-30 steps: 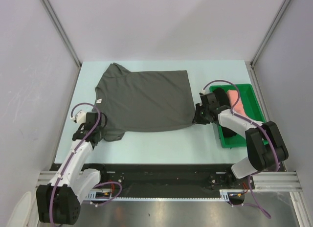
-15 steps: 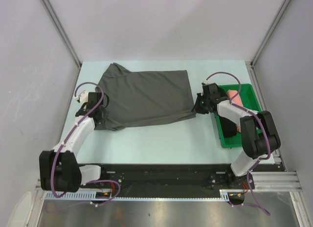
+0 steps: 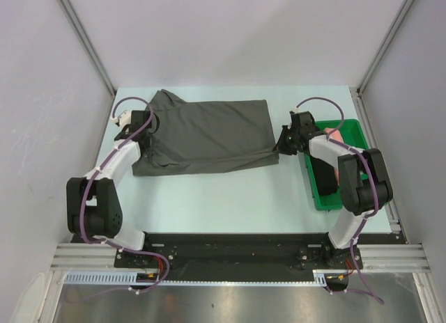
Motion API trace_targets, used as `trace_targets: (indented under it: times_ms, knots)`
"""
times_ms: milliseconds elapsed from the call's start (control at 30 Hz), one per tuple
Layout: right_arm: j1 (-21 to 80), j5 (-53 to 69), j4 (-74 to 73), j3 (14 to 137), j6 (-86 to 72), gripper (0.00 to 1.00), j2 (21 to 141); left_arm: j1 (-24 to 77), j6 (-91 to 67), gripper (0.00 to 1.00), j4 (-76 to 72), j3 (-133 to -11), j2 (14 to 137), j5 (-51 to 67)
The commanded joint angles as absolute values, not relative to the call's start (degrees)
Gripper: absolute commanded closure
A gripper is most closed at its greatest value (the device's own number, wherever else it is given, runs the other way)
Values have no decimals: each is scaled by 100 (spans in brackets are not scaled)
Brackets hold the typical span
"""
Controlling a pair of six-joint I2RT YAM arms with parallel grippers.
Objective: Roll the t-shirts
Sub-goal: Fold the T-shirt at the center of the board.
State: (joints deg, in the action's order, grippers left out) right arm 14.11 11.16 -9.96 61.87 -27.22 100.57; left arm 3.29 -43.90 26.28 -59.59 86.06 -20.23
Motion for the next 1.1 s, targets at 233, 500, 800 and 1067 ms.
trace_targets:
  times_ms: [233,500,800,1067]
  knots:
    - [1318,1108,-835,6434,-2742,92,10178,308,-4087,100,2426,-6556,8815,-1925]
    - [1257,1142,-686,6442,-2734,92,10230,308,-3999,99,2461,-6882,9193,-1872]
    - [1257,1248,-404,6478,-2672,61,10283,316,-3981,98,2487,-6996,9404,-1916]
    - [1529,361,-756,6469,-2391,49,9844,316,-3981,98,2496,-7058,9492,-1916]
